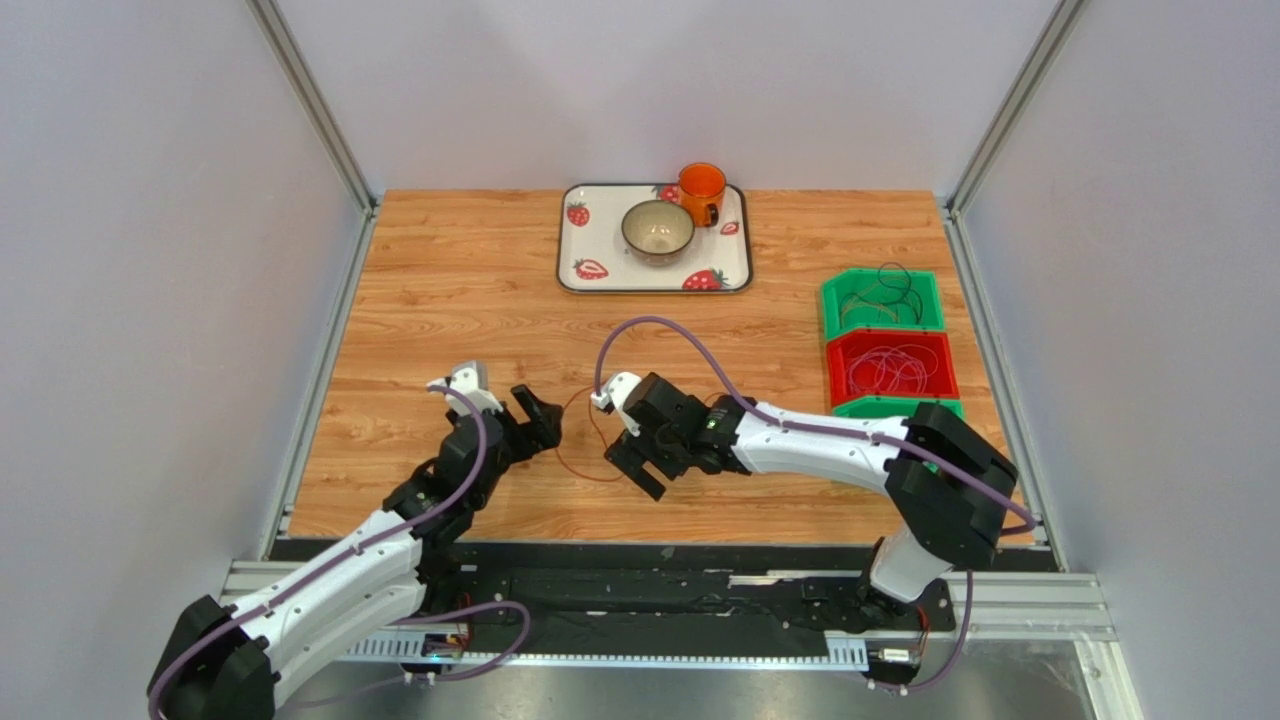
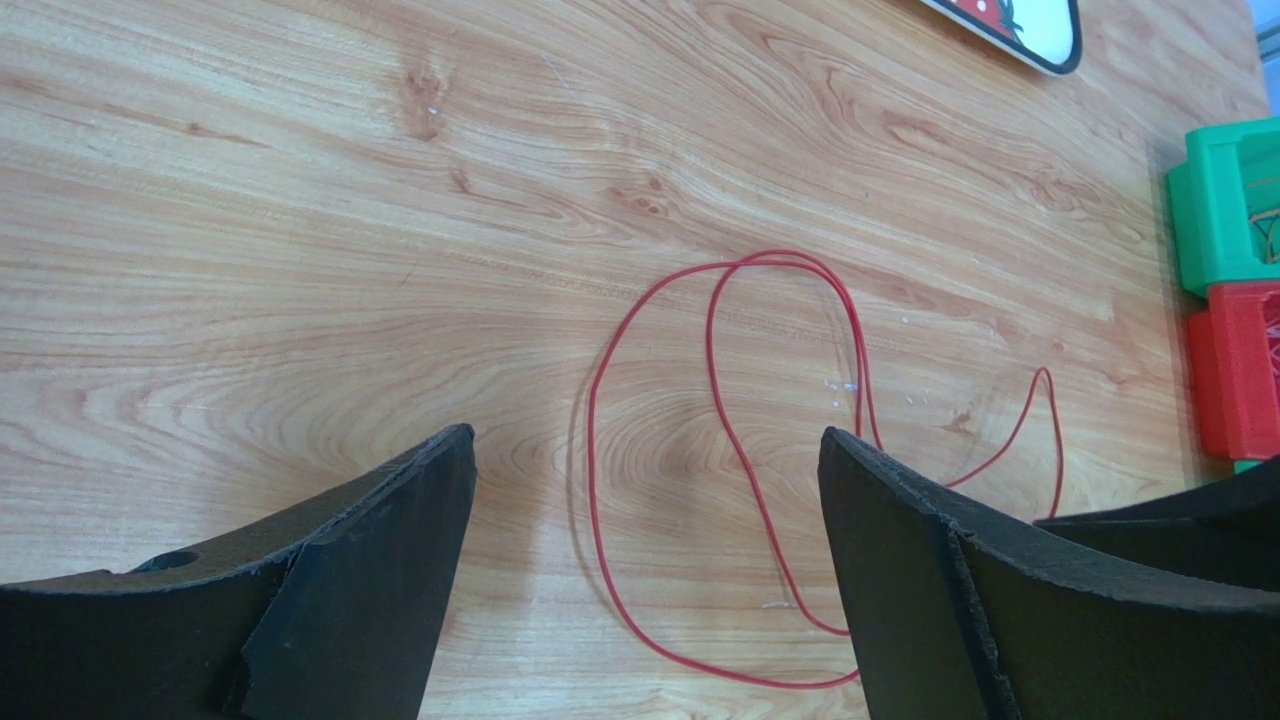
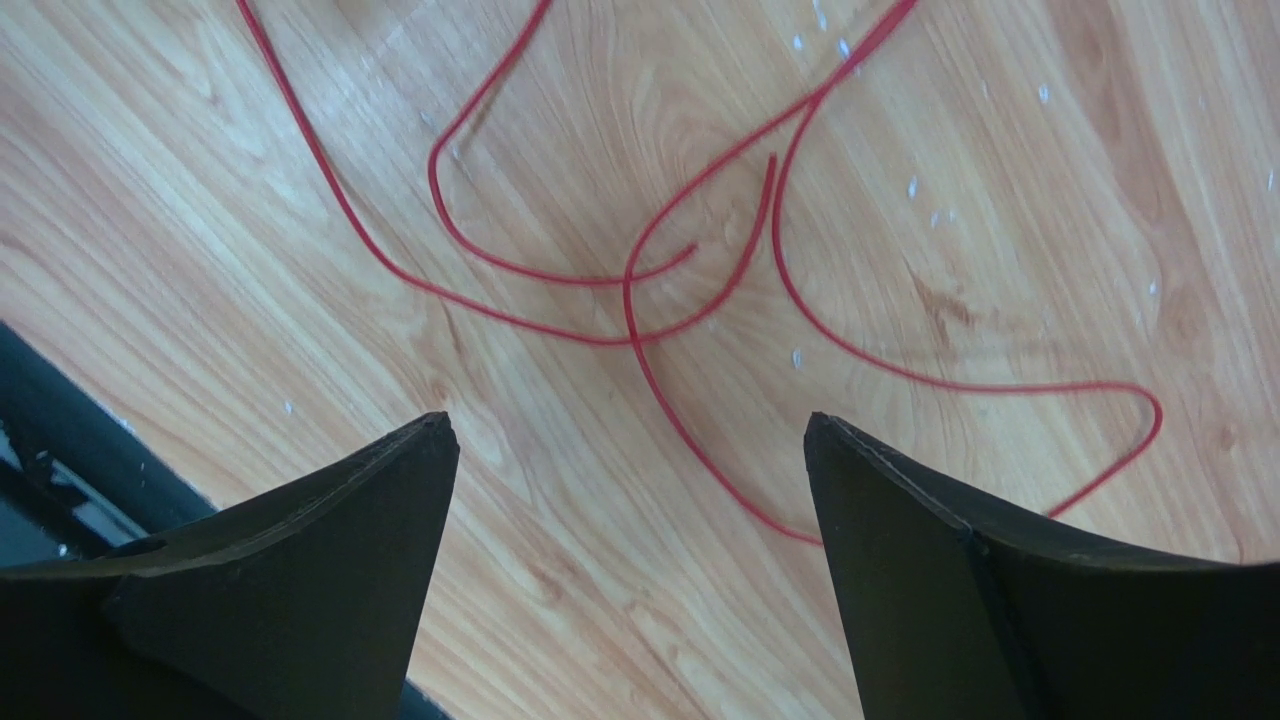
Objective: Untangle the cables
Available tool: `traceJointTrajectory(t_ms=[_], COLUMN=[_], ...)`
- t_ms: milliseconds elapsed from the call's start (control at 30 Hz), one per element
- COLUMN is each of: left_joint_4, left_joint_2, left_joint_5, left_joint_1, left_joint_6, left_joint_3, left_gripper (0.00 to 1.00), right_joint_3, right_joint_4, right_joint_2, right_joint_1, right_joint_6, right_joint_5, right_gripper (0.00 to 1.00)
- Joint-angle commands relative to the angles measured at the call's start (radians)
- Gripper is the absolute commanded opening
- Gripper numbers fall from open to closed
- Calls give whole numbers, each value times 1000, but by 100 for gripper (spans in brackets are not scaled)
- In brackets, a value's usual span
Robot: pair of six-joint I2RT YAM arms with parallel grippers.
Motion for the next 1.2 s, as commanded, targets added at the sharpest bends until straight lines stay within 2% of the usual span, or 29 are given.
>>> traceJointTrajectory(t_ms=[0, 167, 433, 733, 967, 1167], left_joint_4=[46, 49, 52, 55, 55, 55], left_joint_2=[2, 4, 5, 12, 19, 19], left_joint_5=[4, 5, 8, 10, 13, 13], left_joint_1=[-2, -2, -2, -2, -2, -2], left_joint_6=[6, 9, 12, 15, 15, 15], left_joint_3=[45, 43, 43, 47, 51, 51], left_gripper=[92, 92, 92, 92, 92, 92], right_joint_3=[55, 122, 194, 213, 260, 279], right_joint_4=[123, 116, 116, 113, 71, 50], right_joint_2=[68, 153, 207, 216, 266, 242], right_joint_1=[1, -5, -77, -194, -214, -219], right_joint_6=[-70, -101, -109, -72, -67, -29], right_joint_5=[-15, -3, -81, -304, -343, -397], right_gripper=[91, 91, 91, 90, 89, 87])
